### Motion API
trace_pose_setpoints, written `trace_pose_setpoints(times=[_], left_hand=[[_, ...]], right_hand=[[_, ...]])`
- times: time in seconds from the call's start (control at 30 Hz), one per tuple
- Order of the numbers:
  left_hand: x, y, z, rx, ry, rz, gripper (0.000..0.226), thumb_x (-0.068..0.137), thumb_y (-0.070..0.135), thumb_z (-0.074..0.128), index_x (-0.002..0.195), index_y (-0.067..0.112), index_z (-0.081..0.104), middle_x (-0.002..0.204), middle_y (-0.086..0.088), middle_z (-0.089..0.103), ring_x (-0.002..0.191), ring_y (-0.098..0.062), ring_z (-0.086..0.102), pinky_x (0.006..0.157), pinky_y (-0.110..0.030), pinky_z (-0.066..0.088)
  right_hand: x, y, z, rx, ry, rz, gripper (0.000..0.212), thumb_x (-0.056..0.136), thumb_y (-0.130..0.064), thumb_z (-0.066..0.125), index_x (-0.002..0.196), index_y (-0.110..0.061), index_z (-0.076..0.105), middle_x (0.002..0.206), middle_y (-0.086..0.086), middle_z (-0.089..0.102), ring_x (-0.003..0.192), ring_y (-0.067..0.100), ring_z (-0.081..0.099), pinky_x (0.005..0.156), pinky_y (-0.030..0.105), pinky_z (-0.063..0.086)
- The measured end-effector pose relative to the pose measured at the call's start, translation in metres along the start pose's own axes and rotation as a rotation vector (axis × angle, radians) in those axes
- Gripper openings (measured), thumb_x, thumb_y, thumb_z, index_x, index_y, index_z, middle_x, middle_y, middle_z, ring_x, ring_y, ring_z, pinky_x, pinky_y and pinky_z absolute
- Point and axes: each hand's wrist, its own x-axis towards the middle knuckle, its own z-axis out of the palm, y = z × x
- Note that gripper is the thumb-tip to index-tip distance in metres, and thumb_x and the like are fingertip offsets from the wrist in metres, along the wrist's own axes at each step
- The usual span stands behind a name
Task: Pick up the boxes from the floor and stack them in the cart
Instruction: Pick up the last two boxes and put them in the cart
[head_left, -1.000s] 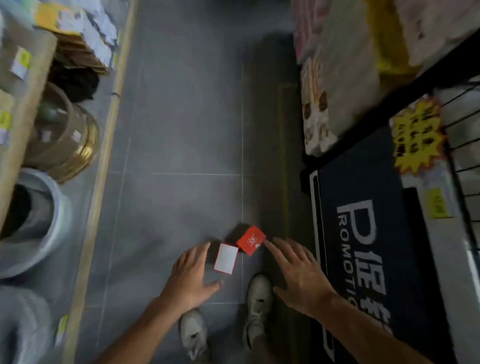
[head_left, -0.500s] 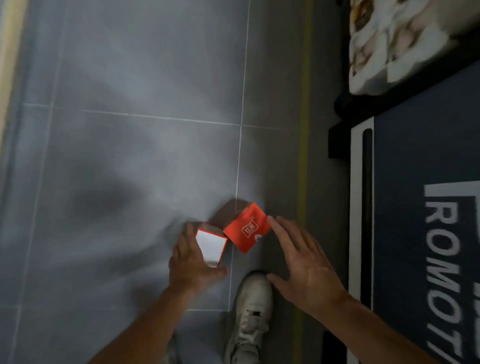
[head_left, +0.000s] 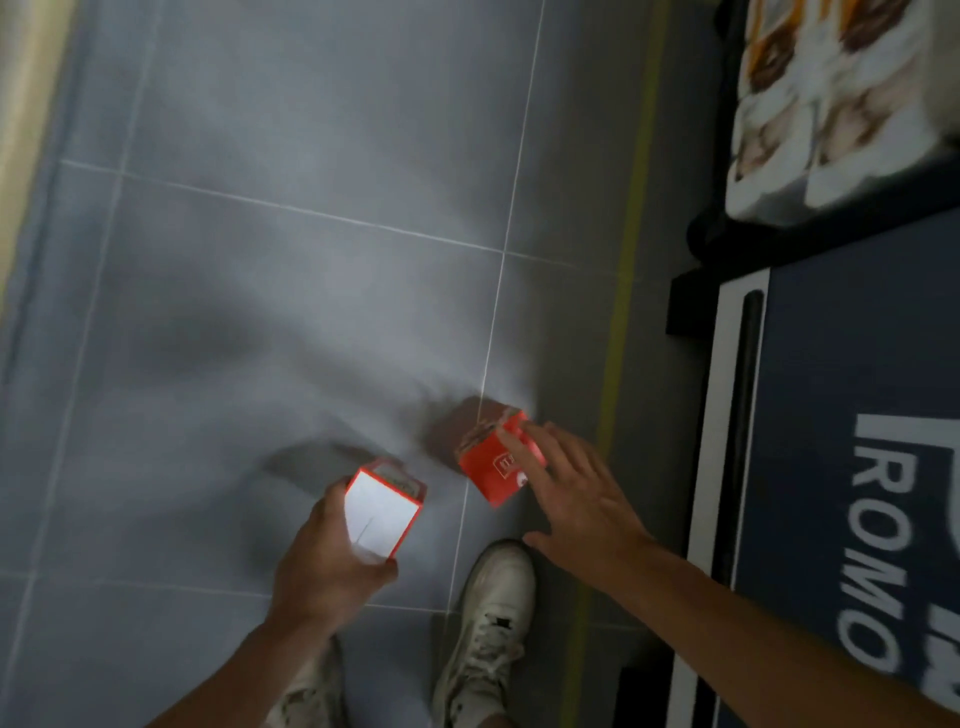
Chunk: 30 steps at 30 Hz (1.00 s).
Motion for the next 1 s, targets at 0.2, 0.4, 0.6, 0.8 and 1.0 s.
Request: trace_pose_setpoints(times=[0.2, 0.4, 0.6, 0.8, 1.0], left_hand=[[0.001, 0.0, -0.05, 0.083, 0.07, 0.058, 0.1, 0.049, 0.031, 0.084, 0.137, 0.035, 0.037, 0.115, 0.006, 0.058, 0.108, -0.024, 0.061, 0.074, -0.028, 0.04], [0.007, -0.028, -0.044, 0.0, 0.12, 0.07, 0.101, 0.047, 0.032, 0.082, 0.137, 0.038, 0.037, 0.116, 0.012, 0.057, 0.106, -0.019, 0.059, 0.077, -0.028, 0.043], [-0.005, -0.045, -0.047, -0.107, 0.109, 0.002, 0.096, 0.039, 0.042, 0.075, 0.129, 0.044, 0.04, 0.111, 0.017, 0.06, 0.101, -0.012, 0.061, 0.083, -0.034, 0.053], [-0.057, -0.022, -0.115, -0.19, 0.14, -0.042, 0.092, 0.037, 0.04, 0.075, 0.124, 0.042, 0.043, 0.107, 0.012, 0.064, 0.096, -0.017, 0.064, 0.08, -0.038, 0.056], [-0.158, 0.044, -0.233, -0.182, 0.178, 0.057, 0.09, 0.042, 0.038, 0.079, 0.123, 0.043, 0.041, 0.106, 0.013, 0.064, 0.093, -0.016, 0.064, 0.073, -0.04, 0.059]], right_hand=[[0.054, -0.009, 0.001, -0.123, 0.013, 0.002, 0.138, 0.03, -0.045, 0.097, 0.151, -0.021, 0.035, 0.142, 0.012, 0.054, 0.126, 0.04, 0.056, 0.102, 0.049, 0.049], [0.087, 0.002, 0.054, -0.259, -0.042, -0.012, 0.118, 0.026, -0.035, 0.096, 0.137, -0.02, 0.06, 0.133, 0.014, 0.061, 0.123, 0.041, 0.058, 0.102, 0.056, 0.047], [0.072, -0.001, 0.055, -0.185, -0.002, 0.148, 0.077, 0.07, -0.038, 0.078, 0.137, -0.03, 0.042, 0.136, 0.001, 0.053, 0.124, 0.029, 0.047, 0.099, 0.042, 0.046], [-0.009, -0.052, -0.032, 0.059, 0.036, 0.246, 0.087, 0.067, -0.049, 0.08, 0.141, -0.026, 0.042, 0.136, 0.0, 0.052, 0.126, 0.026, 0.046, 0.101, 0.04, 0.043], [-0.095, -0.12, -0.171, 0.179, 0.239, 0.195, 0.08, 0.064, -0.039, 0.083, 0.135, -0.023, 0.05, 0.128, 0.0, 0.057, 0.121, 0.026, 0.051, 0.101, 0.042, 0.042]])
